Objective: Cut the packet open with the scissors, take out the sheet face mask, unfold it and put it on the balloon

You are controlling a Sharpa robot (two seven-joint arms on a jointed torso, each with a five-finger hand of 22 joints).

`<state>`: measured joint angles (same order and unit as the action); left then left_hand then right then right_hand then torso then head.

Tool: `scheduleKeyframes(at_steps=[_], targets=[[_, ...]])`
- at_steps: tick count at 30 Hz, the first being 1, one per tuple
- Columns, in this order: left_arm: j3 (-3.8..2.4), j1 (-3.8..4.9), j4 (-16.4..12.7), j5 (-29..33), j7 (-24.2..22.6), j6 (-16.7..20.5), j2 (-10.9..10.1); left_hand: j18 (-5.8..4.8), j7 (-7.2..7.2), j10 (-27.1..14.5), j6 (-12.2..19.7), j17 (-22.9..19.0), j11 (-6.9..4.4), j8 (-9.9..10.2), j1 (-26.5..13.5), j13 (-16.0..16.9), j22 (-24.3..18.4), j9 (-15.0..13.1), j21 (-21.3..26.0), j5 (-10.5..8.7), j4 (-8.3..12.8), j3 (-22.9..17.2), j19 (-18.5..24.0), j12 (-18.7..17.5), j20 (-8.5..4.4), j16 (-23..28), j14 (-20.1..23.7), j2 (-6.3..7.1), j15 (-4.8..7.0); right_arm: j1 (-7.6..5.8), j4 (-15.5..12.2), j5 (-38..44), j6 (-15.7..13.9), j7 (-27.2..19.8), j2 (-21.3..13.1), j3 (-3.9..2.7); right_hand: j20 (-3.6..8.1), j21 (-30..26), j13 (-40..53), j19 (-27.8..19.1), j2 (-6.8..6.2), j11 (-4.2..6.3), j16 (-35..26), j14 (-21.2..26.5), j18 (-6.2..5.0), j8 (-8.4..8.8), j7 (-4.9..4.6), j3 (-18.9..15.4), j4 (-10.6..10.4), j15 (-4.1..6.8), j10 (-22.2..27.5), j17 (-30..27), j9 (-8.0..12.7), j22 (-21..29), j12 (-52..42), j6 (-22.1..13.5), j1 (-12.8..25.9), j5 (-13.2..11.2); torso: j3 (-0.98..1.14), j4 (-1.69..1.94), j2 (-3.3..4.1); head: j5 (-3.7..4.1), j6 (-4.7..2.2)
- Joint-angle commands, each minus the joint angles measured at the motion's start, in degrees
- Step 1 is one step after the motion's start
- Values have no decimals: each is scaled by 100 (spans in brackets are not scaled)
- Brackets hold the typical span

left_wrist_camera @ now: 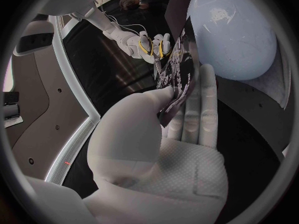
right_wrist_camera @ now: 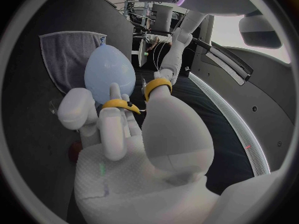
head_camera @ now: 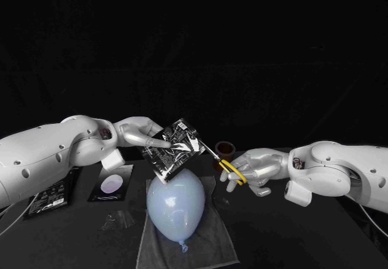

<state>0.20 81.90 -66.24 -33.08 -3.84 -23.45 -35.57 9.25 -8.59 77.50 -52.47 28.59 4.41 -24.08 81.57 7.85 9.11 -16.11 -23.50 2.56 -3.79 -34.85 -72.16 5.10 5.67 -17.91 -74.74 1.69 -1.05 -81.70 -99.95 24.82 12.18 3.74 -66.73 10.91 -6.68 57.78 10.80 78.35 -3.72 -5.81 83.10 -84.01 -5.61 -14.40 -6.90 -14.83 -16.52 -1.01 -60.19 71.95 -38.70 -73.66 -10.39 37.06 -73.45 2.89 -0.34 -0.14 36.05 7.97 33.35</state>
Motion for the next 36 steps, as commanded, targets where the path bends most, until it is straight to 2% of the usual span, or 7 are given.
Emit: scheduleKeyframes(at_steps=[1, 18, 22, 36], targets=[[-6, 12, -4, 1, -32, -92, 14, 93, 16, 30, -41, 4, -27, -17, 25, 5, 5, -1014, -27, 20, -6, -40, 2, 29, -33, -33, 20, -52, 40, 1, -21, -6, 126, -86, -8, -4, 5, -40, -6, -39, 57, 41, -21, 16, -77, 4, -264, 35, 2, 5, -43, 3, 4, 9, -17, -258, 16, -12, -1, 0, 0, -1, -1], [-6, 7, 6, -86, -87, -116, -28, 93, 17, 32, -42, 20, -28, -14, 24, 9, 12, -1021, -37, 20, -5, -41, 6, 28, -34, -40, 24, -50, 41, 1, -75, -47, 249, -3, -103, -4, 4, -38, -18, -38, 74, 40, -26, 20, -76, -14, -265, 30, 5, 4, -38, -8, 7, 8, -14, -227, 3, -12, -3, -9, -2, -26, 1], [-6, 6, -7, -129, -91, -131, -29, 93, 17, 32, -42, 20, -28, -14, 24, 9, 12, -1021, -37, 20, -5, -41, 6, 28, -34, -40, 24, -50, 41, 1, -78, -48, 264, 10, -86, -3, 3, -40, -23, -39, 81, 40, -23, 18, -77, -22, -265, 27, 5, 4, -39, -2, 8, 10, -14, -214, -1, -12, 2, 4, 1, -21, 2], [-6, 6, -66, -165, -92, -157, -30, 93, 17, 32, -42, 20, -28, -14, 24, 9, 12, -1021, -37, 20, -5, -41, 6, 28, -34, -40, 24, -50, 41, 2, -1, -62, 274, 6, -2, -3, 3, -53, -30, -44, 93, 38, -32, 26, -79, -31, -266, 23, 3, 3, -32, -23, 10, 16, -10, -198, -2, -11, -1, -2, 1, -23, 11]])
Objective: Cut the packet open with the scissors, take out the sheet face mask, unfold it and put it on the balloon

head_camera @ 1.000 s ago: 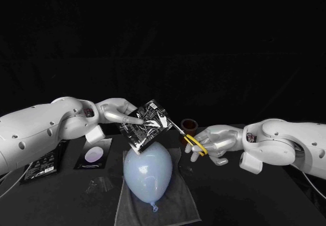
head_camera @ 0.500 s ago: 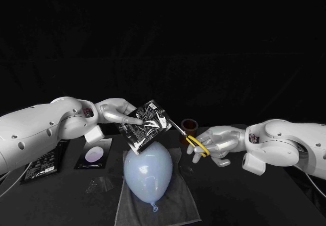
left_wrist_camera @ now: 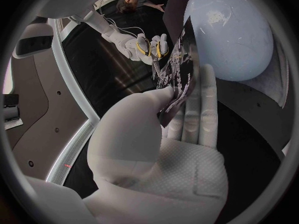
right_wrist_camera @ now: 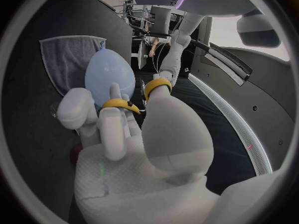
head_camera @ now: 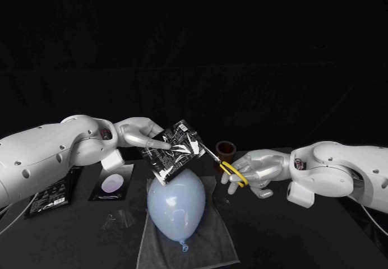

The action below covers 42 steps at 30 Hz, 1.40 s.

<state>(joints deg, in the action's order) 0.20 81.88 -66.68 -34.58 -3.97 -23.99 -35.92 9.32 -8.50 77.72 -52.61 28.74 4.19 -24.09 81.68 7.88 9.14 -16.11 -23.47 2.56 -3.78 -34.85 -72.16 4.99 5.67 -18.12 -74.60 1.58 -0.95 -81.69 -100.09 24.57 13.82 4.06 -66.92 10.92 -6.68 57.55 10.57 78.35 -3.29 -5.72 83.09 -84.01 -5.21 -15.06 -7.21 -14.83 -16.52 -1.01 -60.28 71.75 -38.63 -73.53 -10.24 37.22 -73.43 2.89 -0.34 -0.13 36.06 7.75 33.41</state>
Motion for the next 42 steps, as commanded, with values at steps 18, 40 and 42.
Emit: scheduleKeyframes(at_steps=[18, 40, 42], targets=[[-6, 8, -143, -84, -69, -165, 10, 87, 9, 10, -30, 21, -7, -11, 13, 9, 15, -1027, -50, 20, -3, -43, 11, 38, -36, -24, 15, -37, 32, 10, 49, 39, 126, -39, 84, -4, -1, -57, -27, -56, 85, 26, -46, 43, -123, 5, -243, 9, 8, -1, -27, -40, 10, 17, -26, -161, -25, -12, 3, -7, -1, -7, 11], [-5, 8, -159, -77, -59, -234, 11, 87, 9, 10, -30, 21, -7, -11, 13, 9, 15, -1027, -50, 20, -3, -43, 11, 38, -36, -24, 15, -37, 32, 10, 47, -53, -2, -264, 101, -10, -5, -87, -67, -66, 183, 20, -46, 46, -127, -46, -257, -38, 29, -5, -48, -44, 35, 35, -34, -49, -95, -12, -1, -4, 1, 11, -17], [-5, 8, -152, -64, -60, -246, 14, 87, 9, 10, -30, 21, -7, -11, 13, 9, 15, -1027, -50, 20, -3, -43, 11, 38, -36, -24, 15, -37, 32, 10, 63, -57, -19, -282, 102, -11, -5, -82, -71, -64, 189, 20, -46, 46, -126, -49, -255, -43, 32, -5, -47, -44, 37, 32, -33, -42, -103, -12, 0, -2, 0, 13, -22]])
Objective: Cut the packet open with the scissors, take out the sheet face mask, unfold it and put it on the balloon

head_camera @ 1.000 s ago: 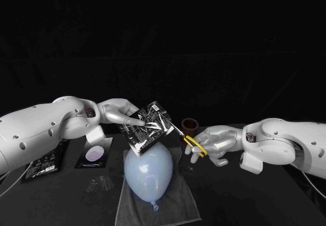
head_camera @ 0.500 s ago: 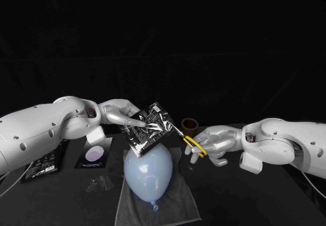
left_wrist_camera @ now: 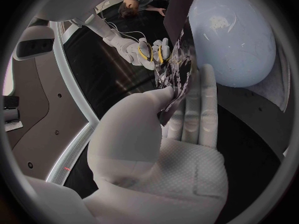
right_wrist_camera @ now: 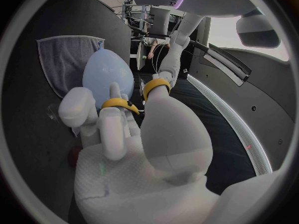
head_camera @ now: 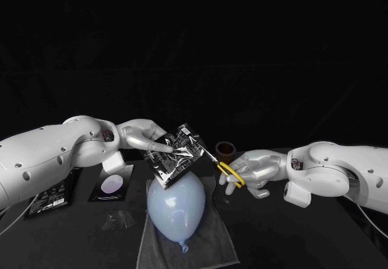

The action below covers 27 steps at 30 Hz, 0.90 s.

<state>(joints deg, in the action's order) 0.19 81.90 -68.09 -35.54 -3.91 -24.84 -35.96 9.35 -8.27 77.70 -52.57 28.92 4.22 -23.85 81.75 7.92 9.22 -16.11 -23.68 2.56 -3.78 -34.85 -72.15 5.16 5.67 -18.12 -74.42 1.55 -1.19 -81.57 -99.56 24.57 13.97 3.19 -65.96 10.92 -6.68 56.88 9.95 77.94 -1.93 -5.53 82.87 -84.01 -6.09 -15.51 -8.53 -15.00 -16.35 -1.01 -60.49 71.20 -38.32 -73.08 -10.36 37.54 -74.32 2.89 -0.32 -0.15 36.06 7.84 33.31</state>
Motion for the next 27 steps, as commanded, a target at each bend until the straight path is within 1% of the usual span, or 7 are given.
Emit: scheduleKeyframes(at_steps=[1, 6, 9, 11, 13, 17, 27], targets=[[-3, 7, -9, 38, -66, -168, 18, 84, -14, 13, -34, 3, -9, -34, 7, 5, 7, -1027, -29, 20, -3, -43, 10, 21, -37, -24, -2, -34, 56, -3, 21, -59, -42, -201, 8, -11, -5, -26, -10, -27, 55, 1, -23, 46, -40, -4, -122, -27, 16, -5, -25, 11, 8, -7, -21, -71, -18, -12, -2, -1, -1, 3, -10], [-3, 7, -7, 55, -65, -188, 14, 83, -13, 13, -36, 19, -10, -31, 5, 8, 14, -1034, -38, 20, -3, -43, 15, 19, -37, -31, 3, -32, 56, -3, 91, -63, -59, -202, 18, -13, -8, -25, -39, -25, 63, -5, -22, 47, -39, 0, -112, -69, 24, -9, 22, 7, 30, -7, 4, -68, -51, -12, 1, 2, 1, 3, -10], [-2, 7, -6, 61, -65, -201, 12, 83, -13, 15, -37, 22, -10, -31, 3, 10, 15, -1036, -40, 20, -4, -42, 16, 20, -37, -32, 3, -32, 56, -4, 161, -35, -53, -182, 35, -13, -20, -95, -98, -53, 42, -25, -36, 69, -49, 50, -113, -146, 46, -25, 118, -34, 83, 30, 50, -160, -133, -12, -2, -2, -1, 14, -8], [-2, 6, -5, 63, -67, -204, 11, 83, -13, 15, -37, 22, -10, -31, 3, 10, 15, -1036, -40, 20, -4, -42, 16, 20, -37, -32, 3, -32, 56, -4, 186, -19, -44, -166, 39, -13, -26, -110, -126, -59, 30, -35, -40, 76, -51, 68, -123, -171, 59, -33, 153, -47, 104, 38, 66, -203, -187, -11, -4, -2, -1, 8, -14], [-2, 6, -3, 64, -68, -207, 10, 83, -13, 15, -37, 22, -10, -31, 3, 10, 15, -1036, -40, 20, -4, -42, 16, 20, -37, -32, 3, -32, 56, -4, 204, 9, -30, -147, 41, -13, -30, -134, -142, -68, 22, -42, -43, 82, -55, 81, -131, -184, 59, -39, 178, -59, 116, 51, 78, -233, -206, -12, -3, -2, -1, 8, -12], [-2, 6, 0, 67, -70, -213, 8, 83, -13, 15, -37, 22, -10, -31, 3, 10, 15, -1036, -40, 20, -4, -42, 16, 20, -37, -32, 3, -32, 56, -4, 222, 41, -4, -118, 45, -13, -40, -226, -180, -103, 6, -59, -59, 102, -71, 98, -140, -205, 43, -53, 237, -100, 136, 99, 105, -280, -225, -11, 0, 1, -3, 13, -8], [-2, 6, -7, 75, -67, -221, 1, 83, -11, 20, -42, 35, -11, -31, -1, 13, 20, -1043, -48, 19, -7, -41, 18, 22, -37, -39, 3, -33, 57, -4, 205, 64, 38, -120, 69, -13, -60, -369, -245, -161, -15, -86, -92, 144, -94, 105, -133, -212, 10, -75, 340, -184, 159, 175, 151, -329, -240, -11, -4, 6, 3, 7, -17]])
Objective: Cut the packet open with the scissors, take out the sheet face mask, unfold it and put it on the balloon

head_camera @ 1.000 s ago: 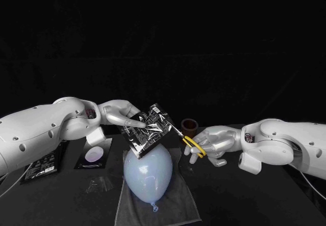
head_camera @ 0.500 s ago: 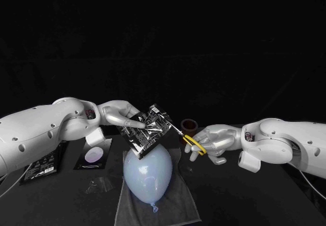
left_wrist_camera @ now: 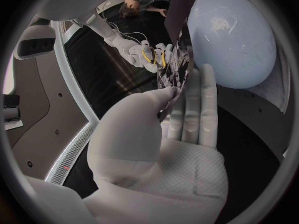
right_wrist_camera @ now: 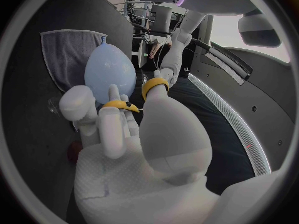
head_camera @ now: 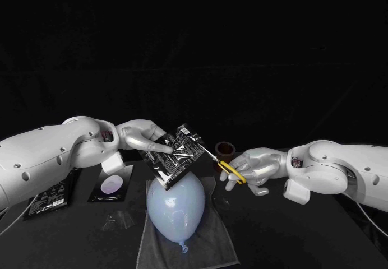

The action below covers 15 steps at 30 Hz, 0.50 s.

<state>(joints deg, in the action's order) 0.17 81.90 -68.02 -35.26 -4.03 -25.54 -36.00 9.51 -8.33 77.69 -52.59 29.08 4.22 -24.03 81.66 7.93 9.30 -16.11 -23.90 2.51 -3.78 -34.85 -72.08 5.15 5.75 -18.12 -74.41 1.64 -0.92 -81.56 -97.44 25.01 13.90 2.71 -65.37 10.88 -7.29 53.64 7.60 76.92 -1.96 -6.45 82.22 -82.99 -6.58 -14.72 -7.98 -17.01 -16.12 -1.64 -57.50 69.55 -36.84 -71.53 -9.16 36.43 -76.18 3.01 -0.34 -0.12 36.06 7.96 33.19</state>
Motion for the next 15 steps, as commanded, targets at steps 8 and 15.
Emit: scheduleKeyframes(at_steps=[8, 15], targets=[[-1, 5, 8, 49, -52, -142, 8, 67, -6, 21, -39, 20, -11, -13, 7, 13, 12, -1043, -26, 25, -7, -41, 10, 23, -45, -39, 2, -42, 30, -4, -62, 32, 54, -136, -5, -10, -24, -194, -87, -123, -56, -25, -56, 89, -69, 14, -127, 0, 2, -41, 153, -91, 30, 101, 74, -244, -149, -22, -3, -4, -2, -4, -10], [-1, 5, 19, 49, -49, -152, 14, 67, -6, 21, -39, 20, -11, -13, 7, 13, 12, -1043, -26, 25, -7, -41, 10, 23, -45, -39, 2, -42, 30, -4, -42, 77, 10, -172, -5, -10, -103, -676, -264, -301, -369, -126, -86, 170, -146, 59, -52, 227, -37, -128, 454, -210, 72, 380, 175, -795, -444, -19, 2, -2, 1, 10, -20]])
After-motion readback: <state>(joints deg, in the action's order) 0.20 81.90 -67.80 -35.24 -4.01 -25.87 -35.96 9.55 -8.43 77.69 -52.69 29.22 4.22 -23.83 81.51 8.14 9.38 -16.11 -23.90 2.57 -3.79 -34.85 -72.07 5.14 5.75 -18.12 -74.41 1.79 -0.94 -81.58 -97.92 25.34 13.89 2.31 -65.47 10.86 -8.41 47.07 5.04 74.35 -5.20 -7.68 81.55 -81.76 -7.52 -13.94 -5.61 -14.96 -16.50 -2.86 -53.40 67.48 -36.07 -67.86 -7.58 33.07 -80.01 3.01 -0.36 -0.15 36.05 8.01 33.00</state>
